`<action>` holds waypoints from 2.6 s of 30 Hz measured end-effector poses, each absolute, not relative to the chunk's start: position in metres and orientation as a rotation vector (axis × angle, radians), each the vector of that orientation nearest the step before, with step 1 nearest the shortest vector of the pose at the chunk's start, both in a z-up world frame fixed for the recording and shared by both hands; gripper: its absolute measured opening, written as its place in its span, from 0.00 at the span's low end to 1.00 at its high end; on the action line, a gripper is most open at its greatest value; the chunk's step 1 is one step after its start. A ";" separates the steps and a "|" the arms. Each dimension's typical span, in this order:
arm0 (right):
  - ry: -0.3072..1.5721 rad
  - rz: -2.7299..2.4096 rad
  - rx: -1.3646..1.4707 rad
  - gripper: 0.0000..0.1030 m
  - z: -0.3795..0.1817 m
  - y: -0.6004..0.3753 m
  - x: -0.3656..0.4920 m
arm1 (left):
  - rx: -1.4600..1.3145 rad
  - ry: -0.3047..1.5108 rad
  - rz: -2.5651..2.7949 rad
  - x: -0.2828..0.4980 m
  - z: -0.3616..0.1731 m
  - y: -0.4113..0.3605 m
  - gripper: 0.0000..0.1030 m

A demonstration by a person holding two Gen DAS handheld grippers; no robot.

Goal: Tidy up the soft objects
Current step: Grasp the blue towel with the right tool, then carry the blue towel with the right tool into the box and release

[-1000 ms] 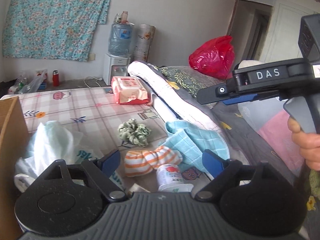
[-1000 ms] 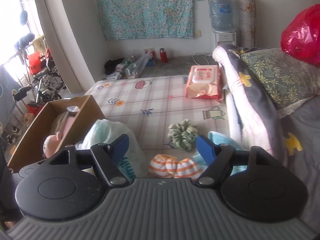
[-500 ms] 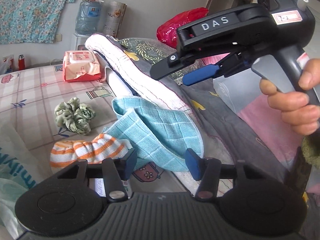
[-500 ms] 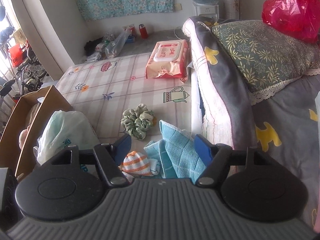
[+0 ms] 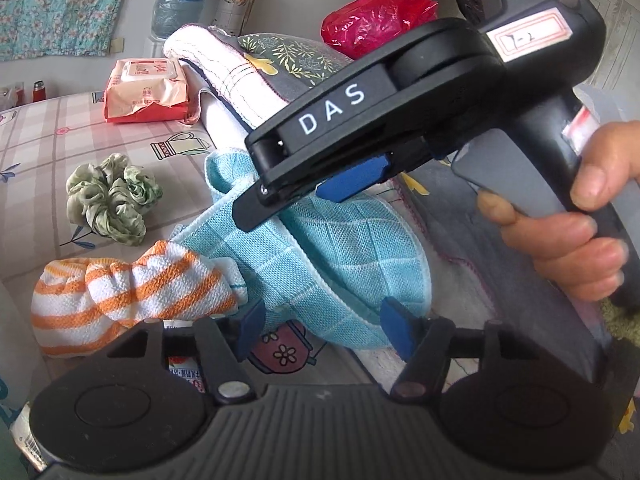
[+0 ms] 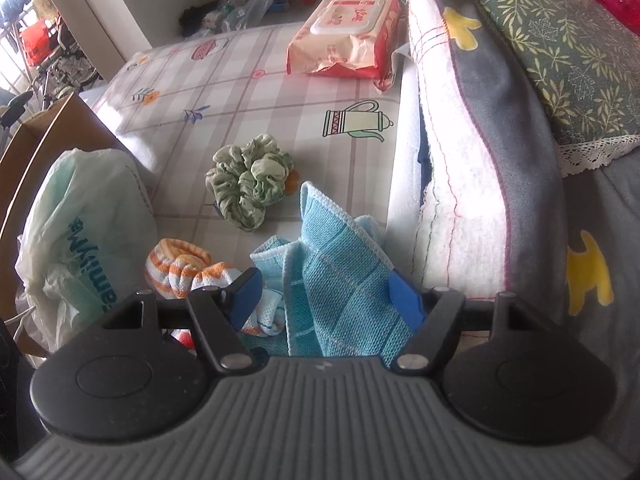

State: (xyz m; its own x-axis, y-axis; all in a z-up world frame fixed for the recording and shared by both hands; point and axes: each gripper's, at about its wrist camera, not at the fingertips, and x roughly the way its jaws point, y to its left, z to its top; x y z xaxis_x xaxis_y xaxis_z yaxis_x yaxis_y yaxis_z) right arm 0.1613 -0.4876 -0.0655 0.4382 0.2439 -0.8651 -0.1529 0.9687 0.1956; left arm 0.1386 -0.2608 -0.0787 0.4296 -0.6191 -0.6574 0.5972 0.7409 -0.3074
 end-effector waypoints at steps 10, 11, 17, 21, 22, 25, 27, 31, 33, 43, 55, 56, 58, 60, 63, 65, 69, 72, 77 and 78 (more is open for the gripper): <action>1.225 0.321 0.275 0.69 -0.097 -0.488 0.165 | -0.021 0.817 -0.769 0.149 -0.082 -0.266 0.75; 1.233 0.328 0.298 0.69 -0.099 -0.489 0.165 | -0.014 0.815 -0.764 0.149 -0.082 -0.266 0.75; 1.279 0.369 0.471 0.61 -0.107 -0.497 0.163 | 0.043 0.816 -0.716 0.152 -0.082 -0.270 0.52; 1.290 0.383 0.566 0.53 -0.108 -0.503 0.158 | 0.056 0.814 -0.712 0.152 -0.080 -0.268 0.35; 1.288 0.384 0.579 0.52 -0.107 -0.504 0.156 | 0.060 0.808 -0.716 0.153 -0.078 -0.267 0.33; 1.264 0.380 0.578 0.51 -0.099 -0.503 0.149 | 0.054 0.782 -0.718 0.145 -0.070 -0.261 0.28; 1.242 0.378 0.576 0.51 -0.089 -0.501 0.143 | 0.056 0.753 -0.722 0.140 -0.062 -0.256 0.27; 1.187 0.382 0.566 0.51 -0.063 -0.498 0.127 | 0.038 0.697 -0.740 0.129 -0.042 -0.243 0.26; 1.155 0.380 0.556 0.51 -0.046 -0.496 0.117 | 0.034 0.657 -0.747 0.122 -0.029 -0.238 0.26; 0.961 0.419 0.488 0.51 0.048 -0.462 0.070 | 0.003 0.449 -0.736 0.091 0.044 -0.181 0.26; 0.806 0.775 0.405 0.51 0.128 -0.311 0.085 | 0.069 0.362 -0.406 0.080 0.114 -0.029 0.26; 0.807 0.818 0.408 0.51 0.128 -0.293 0.092 | 0.075 0.374 -0.374 0.081 0.116 -0.015 0.26; 0.811 0.904 0.414 0.51 0.128 -0.252 0.105 | 0.085 0.410 -0.295 0.090 0.124 0.012 0.25; 0.823 0.974 0.427 0.51 0.123 -0.214 0.119 | 0.092 0.450 -0.228 0.095 0.125 0.040 0.25; 0.872 1.070 0.473 0.51 0.111 -0.152 0.144 | 0.109 0.516 -0.131 0.102 0.123 0.078 0.24; 0.923 1.116 0.511 0.51 0.097 -0.112 0.160 | 0.132 0.569 -0.071 0.100 0.117 0.100 0.23; 1.045 1.152 0.573 0.49 0.061 -0.039 0.182 | 0.174 0.670 0.025 0.115 0.098 0.136 0.20; 1.132 1.159 0.617 0.49 0.033 -0.001 0.193 | 0.208 0.732 0.063 0.121 0.082 0.150 0.19; 1.235 1.127 0.607 0.49 -0.005 0.036 0.203 | 0.303 0.805 0.103 0.126 0.061 0.159 0.18; 1.253 1.122 0.616 0.49 -0.015 0.035 0.206 | 0.335 0.807 0.111 0.123 0.060 0.156 0.18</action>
